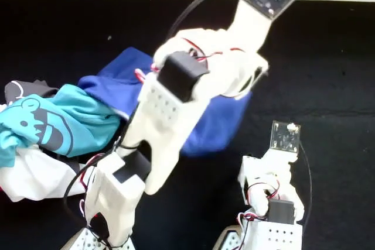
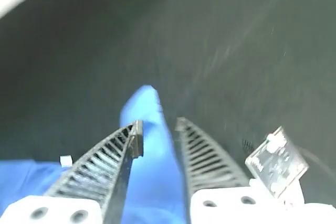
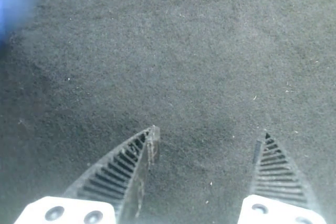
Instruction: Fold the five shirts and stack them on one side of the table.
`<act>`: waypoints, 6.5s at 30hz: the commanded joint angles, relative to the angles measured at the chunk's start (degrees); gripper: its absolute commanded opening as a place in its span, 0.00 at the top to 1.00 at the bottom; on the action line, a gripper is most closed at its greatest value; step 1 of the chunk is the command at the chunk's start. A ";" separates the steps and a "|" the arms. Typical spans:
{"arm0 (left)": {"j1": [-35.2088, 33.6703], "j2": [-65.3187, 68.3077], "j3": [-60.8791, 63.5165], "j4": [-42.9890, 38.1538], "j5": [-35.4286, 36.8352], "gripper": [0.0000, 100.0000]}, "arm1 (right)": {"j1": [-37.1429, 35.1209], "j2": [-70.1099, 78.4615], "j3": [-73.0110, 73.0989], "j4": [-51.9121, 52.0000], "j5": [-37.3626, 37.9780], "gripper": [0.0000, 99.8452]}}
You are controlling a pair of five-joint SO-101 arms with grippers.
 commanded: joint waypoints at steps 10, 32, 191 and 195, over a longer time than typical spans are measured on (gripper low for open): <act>-25.98 4.44 20.70 4.92 0.26 0.82 | 0.75 0.22 7.78 -0.75 0.62 0.71; -70.81 -19.56 92.62 -27.08 -24.35 0.82 | 3.30 0.40 -12.09 -4.62 5.54 0.71; -48.84 -5.49 38.73 5.19 -3.43 0.95 | -4.26 148.18 -196.35 38.20 24.26 0.99; -49.80 -11.56 38.81 5.27 -3.43 0.92 | -1.71 137.36 -196.35 38.20 24.26 0.99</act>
